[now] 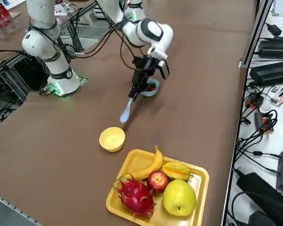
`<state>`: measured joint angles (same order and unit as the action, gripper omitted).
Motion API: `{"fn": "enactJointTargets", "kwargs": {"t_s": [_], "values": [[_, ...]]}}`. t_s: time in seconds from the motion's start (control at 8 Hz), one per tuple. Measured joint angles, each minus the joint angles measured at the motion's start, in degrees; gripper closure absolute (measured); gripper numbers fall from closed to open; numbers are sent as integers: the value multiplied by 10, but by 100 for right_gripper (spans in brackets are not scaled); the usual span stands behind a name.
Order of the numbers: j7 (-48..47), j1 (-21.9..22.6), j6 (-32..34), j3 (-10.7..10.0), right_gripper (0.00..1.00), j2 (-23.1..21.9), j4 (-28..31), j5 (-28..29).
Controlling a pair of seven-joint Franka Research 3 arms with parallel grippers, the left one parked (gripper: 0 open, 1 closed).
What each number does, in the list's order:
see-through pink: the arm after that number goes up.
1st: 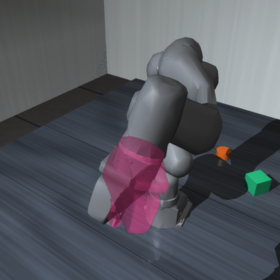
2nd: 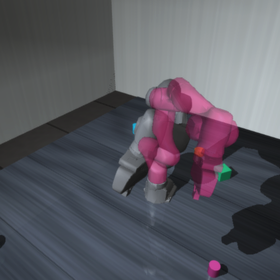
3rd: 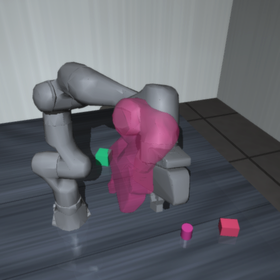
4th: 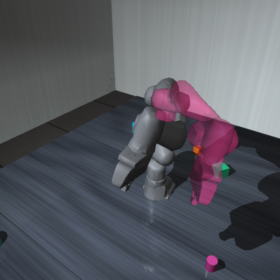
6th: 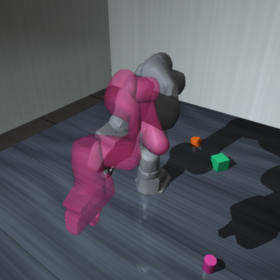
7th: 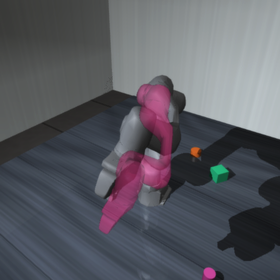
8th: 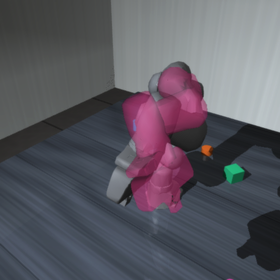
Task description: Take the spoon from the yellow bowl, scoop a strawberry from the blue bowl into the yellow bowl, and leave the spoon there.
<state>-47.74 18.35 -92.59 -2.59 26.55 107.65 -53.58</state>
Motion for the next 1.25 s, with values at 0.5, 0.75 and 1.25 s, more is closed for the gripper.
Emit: {"fn": "enactJointTargets", "kwargs": {"t_s": [0.5,0.75,1.25], "values": [[128,16,12,1,88,-68,-86,246],[133,17,-3,1,88,-90,-107,382],[42,23,-50,2,88,-80,-106,464]]}}
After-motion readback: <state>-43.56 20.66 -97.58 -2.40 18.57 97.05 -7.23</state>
